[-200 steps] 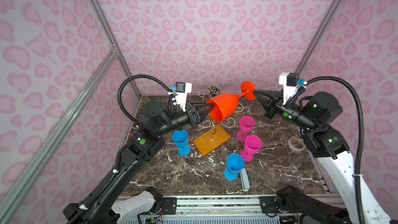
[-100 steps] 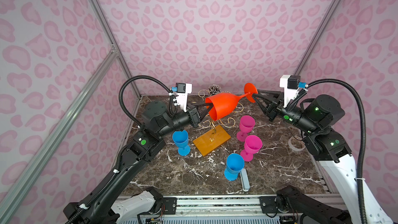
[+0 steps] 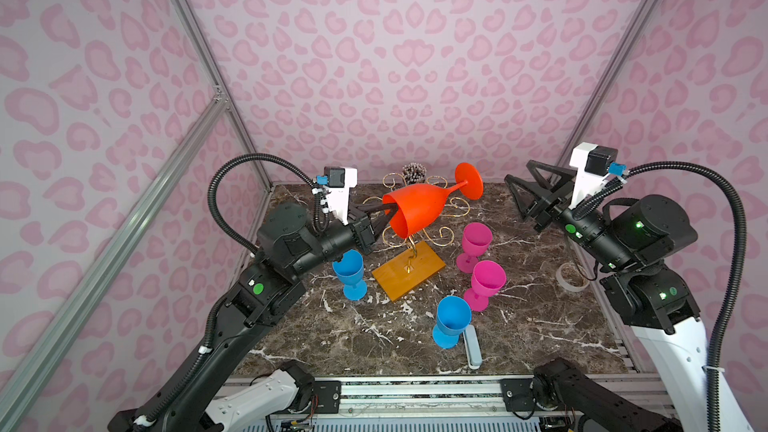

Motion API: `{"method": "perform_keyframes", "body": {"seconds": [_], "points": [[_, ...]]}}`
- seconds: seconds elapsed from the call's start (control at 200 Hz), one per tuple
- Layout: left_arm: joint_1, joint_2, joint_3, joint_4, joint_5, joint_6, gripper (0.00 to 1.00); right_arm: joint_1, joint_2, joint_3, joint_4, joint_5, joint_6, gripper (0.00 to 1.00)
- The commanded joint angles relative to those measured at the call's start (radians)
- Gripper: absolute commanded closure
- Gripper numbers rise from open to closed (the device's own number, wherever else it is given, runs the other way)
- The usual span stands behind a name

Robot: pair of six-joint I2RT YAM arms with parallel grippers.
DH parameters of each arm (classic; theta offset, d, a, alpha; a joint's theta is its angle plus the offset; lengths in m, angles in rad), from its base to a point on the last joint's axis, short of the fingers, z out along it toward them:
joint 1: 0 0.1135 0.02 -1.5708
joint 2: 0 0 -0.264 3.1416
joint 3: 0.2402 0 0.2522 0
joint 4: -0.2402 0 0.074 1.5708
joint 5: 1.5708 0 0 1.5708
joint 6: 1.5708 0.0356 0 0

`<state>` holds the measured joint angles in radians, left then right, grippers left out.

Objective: Take the wine glass off the wine glass rack
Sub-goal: 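Open the right gripper and draw it back while the left gripper holds the glass, then lower the red glass upright onto the table with the left gripper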

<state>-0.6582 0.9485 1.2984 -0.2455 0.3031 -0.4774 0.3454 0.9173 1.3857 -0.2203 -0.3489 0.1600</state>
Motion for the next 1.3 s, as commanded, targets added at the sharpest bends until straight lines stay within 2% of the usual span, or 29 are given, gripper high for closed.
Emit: {"method": "perform_keyframes", "body": {"seconds": [0.0,0.16,0.29,0.53,0.775,0.995,1.18,1.295], "points": [[0.002,-0.053,0.007,-0.105,-0.060,0.166,0.96,-0.012,-0.008,-0.026,0.058,0.118,0.014,0.34],[0.002,-0.151,0.017,-0.218,-0.069,0.331,0.96,-0.037,-0.005,-0.055,0.067,0.108,0.040,0.35],[0.002,-0.194,0.041,-0.323,-0.014,0.422,0.96,-0.051,-0.014,-0.072,0.072,0.110,0.048,0.35],[0.002,-0.131,0.170,-0.650,0.098,0.494,0.96,-0.078,-0.029,-0.086,0.056,0.095,0.062,0.35],[0.002,-0.053,0.207,-0.913,0.074,0.551,0.96,-0.089,-0.041,-0.087,0.038,0.090,0.066,0.35],[-0.001,-0.007,0.183,-0.997,0.054,0.550,0.96,-0.096,-0.060,-0.090,0.018,0.094,0.062,0.35],[-0.002,0.057,0.161,-1.088,-0.042,0.493,0.96,-0.102,-0.067,-0.097,0.007,0.093,0.062,0.35],[-0.003,0.102,0.134,-1.120,-0.144,0.435,0.97,-0.103,-0.066,-0.103,0.010,0.095,0.062,0.35]]}}
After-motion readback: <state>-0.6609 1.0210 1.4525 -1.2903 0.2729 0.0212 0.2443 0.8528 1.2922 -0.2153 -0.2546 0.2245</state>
